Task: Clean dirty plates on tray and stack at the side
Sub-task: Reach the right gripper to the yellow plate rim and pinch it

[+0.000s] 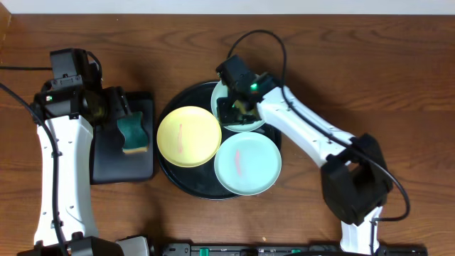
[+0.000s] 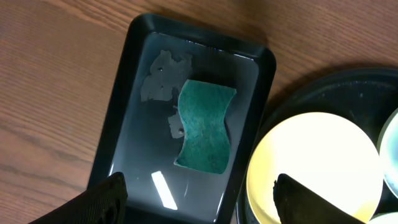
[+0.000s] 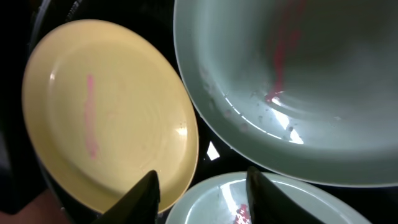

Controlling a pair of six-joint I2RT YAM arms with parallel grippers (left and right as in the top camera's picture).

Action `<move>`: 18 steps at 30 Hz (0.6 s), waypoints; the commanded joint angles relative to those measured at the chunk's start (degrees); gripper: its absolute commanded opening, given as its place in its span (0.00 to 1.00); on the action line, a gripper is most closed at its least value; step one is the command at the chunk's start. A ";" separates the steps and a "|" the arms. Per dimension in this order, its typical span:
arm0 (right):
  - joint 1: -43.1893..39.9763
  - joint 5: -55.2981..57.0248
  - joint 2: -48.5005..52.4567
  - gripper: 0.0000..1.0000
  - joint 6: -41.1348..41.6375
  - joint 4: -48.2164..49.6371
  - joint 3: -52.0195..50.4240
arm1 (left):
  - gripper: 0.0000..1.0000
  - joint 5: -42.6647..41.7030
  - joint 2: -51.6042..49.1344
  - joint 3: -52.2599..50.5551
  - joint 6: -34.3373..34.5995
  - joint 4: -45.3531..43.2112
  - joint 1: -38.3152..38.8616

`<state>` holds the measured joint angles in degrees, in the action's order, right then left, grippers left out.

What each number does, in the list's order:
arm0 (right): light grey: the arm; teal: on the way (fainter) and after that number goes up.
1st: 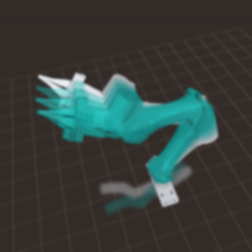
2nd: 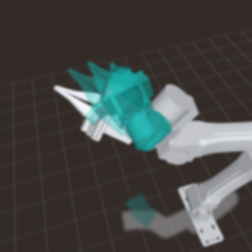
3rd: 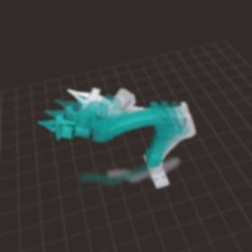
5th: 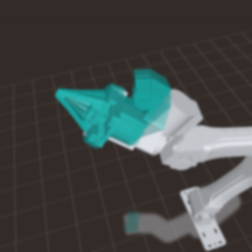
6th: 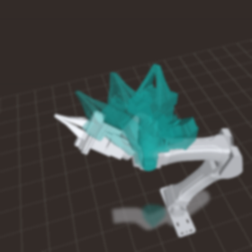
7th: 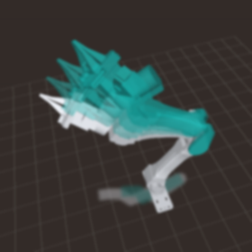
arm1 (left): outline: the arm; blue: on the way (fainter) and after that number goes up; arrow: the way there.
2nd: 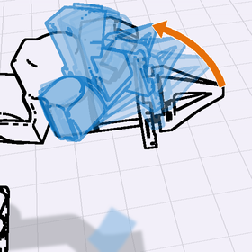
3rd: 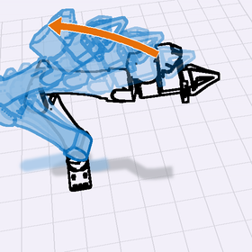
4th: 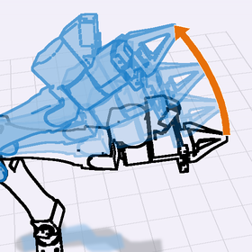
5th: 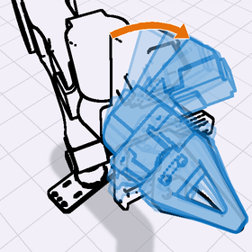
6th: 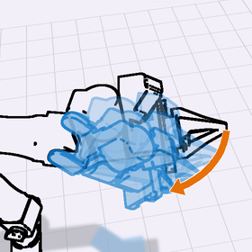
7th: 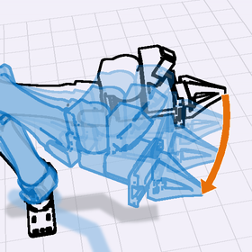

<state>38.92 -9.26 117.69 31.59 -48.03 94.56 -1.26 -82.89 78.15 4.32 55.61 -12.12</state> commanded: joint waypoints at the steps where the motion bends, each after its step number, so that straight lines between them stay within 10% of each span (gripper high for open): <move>1: 1.36 2.03 1.92 0.37 1.84 0.52 1.16 | 0.76 0.66 -0.07 1.27 0.50 0.44 -0.09; 18: 3.65 4.15 8.59 0.22 1.55 3.52 0.98 | 0.76 0.66 -0.07 1.16 0.50 0.46 -0.09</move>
<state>41.63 -6.39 124.40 32.88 -44.77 94.56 -1.13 -82.89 78.15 4.32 55.75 -12.12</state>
